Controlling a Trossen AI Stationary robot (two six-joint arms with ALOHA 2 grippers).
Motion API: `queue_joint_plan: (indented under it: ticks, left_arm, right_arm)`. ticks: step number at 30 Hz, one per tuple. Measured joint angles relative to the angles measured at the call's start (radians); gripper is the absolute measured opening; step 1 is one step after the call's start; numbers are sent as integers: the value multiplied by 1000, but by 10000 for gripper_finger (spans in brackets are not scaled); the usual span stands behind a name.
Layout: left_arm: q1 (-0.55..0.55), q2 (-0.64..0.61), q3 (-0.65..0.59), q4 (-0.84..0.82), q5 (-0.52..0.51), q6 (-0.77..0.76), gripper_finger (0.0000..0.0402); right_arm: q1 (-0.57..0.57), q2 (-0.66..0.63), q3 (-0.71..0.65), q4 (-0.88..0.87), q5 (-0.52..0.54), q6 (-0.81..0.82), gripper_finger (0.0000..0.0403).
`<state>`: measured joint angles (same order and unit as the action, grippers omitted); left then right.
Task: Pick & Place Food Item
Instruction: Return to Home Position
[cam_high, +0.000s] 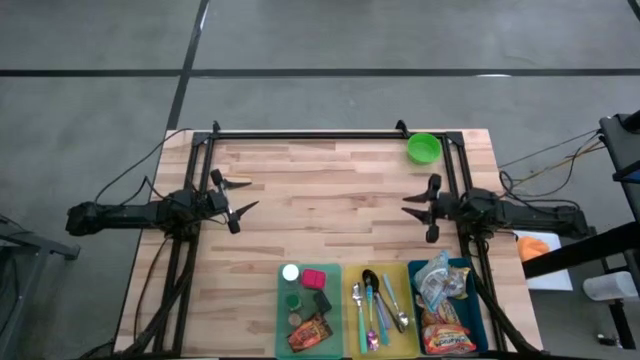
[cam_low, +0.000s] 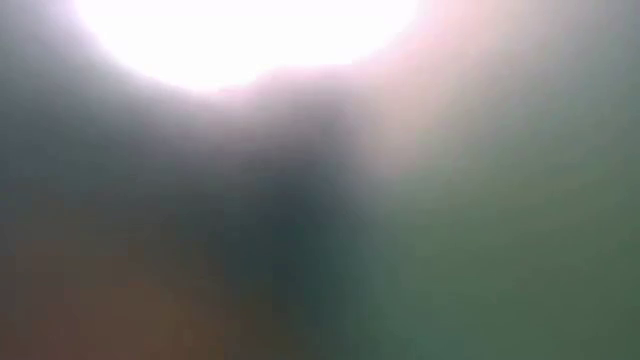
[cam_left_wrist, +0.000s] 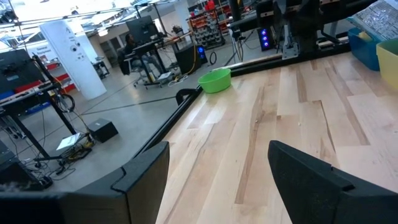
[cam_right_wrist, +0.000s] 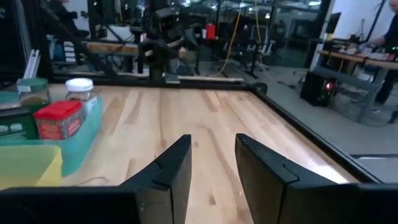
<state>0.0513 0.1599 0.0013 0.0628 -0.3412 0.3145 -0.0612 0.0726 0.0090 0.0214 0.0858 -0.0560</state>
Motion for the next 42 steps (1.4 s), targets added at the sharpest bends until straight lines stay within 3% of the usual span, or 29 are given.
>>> queue_joint_plan:
  ticks: [10, 42]
  left_arm:
    - [0, 0, 0, 0, 0, 0, 275]
    - [0, 0, 0, 0, -2, 0, 275]
  right_arm:
    - [0, -73, 2, 4, 48, 8, 121]
    - [0, -36, 2, 4, 45, 54, 121]
